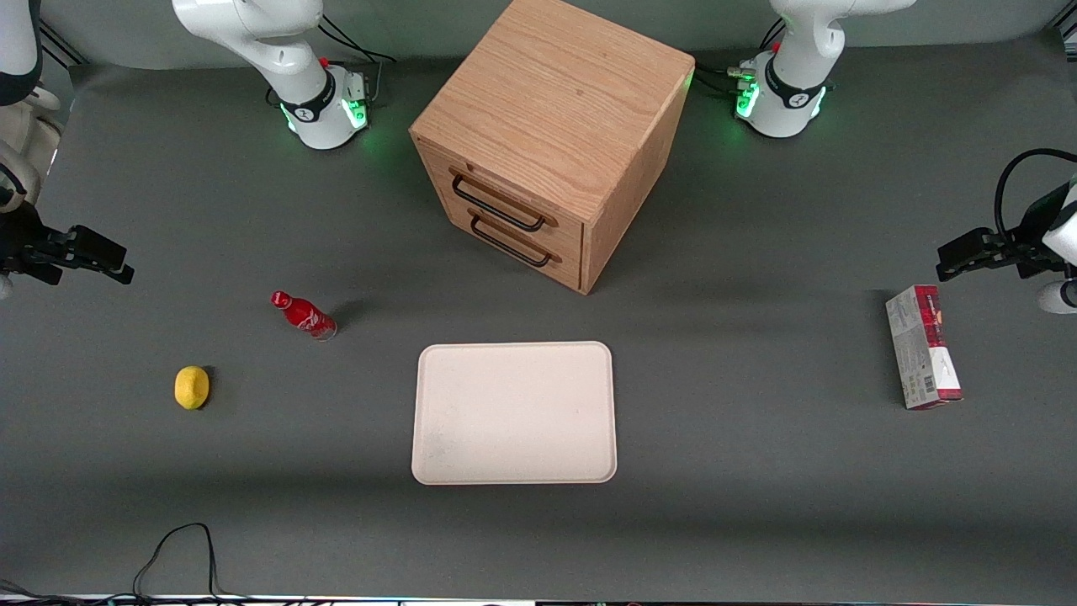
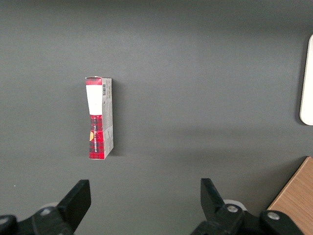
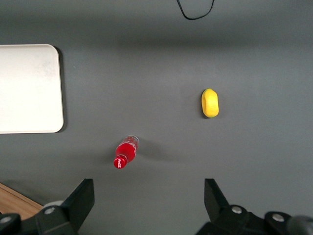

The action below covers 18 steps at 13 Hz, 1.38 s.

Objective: Open upper drawer
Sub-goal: 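Move the right gripper from rest toward the wooden cabinet's drawers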

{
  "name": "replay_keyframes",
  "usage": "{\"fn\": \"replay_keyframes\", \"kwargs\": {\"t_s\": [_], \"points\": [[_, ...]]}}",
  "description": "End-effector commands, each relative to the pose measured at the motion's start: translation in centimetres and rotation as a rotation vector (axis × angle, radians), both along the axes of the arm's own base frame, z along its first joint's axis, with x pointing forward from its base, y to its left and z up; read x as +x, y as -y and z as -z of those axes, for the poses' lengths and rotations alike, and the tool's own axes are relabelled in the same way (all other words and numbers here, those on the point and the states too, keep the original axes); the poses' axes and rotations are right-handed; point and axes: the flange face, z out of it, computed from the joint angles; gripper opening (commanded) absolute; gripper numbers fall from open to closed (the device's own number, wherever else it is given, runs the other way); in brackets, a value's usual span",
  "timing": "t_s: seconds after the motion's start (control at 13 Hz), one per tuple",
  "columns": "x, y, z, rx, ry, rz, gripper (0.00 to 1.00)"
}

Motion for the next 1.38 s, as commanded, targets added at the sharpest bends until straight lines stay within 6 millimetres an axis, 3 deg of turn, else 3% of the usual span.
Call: {"fn": "replay_keyframes", "kwargs": {"t_s": [0.0,0.69,0.92,1.15,1.31], "points": [[-0.7,0.2,-0.4,-0.013,-0.003,0.002,1.00],[-1.7,0.0,0.0,0.003,-0.083,0.004,1.00],[-0.6,-1.2,-0.1,0.005,-0.074,-0.029,1.00],[1.5,-6.9,0.5,0.000,-0.074,-0.231,1.00],[2.9,-12.1,1.2,0.001,-0.073,-0.315,1.00]]}}
